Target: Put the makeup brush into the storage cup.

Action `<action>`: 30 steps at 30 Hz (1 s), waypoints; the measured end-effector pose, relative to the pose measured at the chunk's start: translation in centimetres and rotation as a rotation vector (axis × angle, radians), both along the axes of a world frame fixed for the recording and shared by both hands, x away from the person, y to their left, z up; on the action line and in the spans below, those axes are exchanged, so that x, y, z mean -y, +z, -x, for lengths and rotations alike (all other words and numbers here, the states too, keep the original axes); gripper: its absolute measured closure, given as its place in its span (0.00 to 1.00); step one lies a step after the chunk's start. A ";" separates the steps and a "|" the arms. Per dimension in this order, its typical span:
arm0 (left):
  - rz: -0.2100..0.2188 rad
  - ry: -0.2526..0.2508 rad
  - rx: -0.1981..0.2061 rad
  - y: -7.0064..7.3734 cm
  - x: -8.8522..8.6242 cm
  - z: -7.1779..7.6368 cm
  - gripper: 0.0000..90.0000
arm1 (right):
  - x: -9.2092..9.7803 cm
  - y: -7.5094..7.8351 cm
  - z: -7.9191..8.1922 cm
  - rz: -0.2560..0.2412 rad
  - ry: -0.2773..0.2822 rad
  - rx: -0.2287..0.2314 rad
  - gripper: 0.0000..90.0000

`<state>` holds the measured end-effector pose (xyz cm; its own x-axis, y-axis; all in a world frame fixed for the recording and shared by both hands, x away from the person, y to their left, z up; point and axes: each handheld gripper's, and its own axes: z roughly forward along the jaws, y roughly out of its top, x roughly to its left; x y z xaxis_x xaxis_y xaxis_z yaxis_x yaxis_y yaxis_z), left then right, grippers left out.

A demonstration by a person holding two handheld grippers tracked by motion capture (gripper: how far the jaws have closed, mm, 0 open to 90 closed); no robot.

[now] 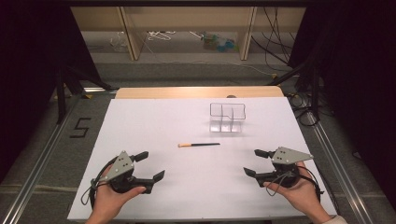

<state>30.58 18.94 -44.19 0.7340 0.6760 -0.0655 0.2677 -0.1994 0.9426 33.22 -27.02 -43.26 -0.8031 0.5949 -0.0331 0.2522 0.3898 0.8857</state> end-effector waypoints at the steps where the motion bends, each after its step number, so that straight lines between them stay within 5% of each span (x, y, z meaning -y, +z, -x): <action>1: -0.009 0.002 0.003 0.0 0.1 0.1 0.13 | 0.0 0.0 0.0 -0.001 0.004 0.001 0.27; 8: -0.036 -0.003 0.003 0.1 0.2 0.0 0.13 | -0.1 0.0 0.0 0.003 0.014 -0.001 0.27; 14: -0.130 -0.049 0.009 0.9 1.2 -0.3 0.15 | -0.2 0.0 0.1 0.016 0.010 -0.015 0.27; 16: -0.168 -0.066 0.001 1.1 1.6 -0.5 0.16 | -0.3 0.0 0.1 0.025 0.018 -0.004 0.27; 18: -0.269 -0.118 0.001 1.5 2.3 -1.0 0.17 | -0.4 0.0 0.2 0.032 0.019 -0.016 0.28; 27: -0.440 -0.218 0.010 2.4 4.4 -2.8 0.25 | -0.4 -0.1 0.2 0.037 0.026 -0.022 0.28; 30: -0.531 -0.264 0.016 2.4 5.4 -3.5 0.28 | -0.4 -0.1 0.2 0.039 0.028 -0.014 0.28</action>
<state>34.10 13.50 -41.79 0.8801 0.4073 0.2439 0.1316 -0.7029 0.6990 33.05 -26.59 -43.34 -0.8200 0.5706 -0.0450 0.2526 0.4313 0.8661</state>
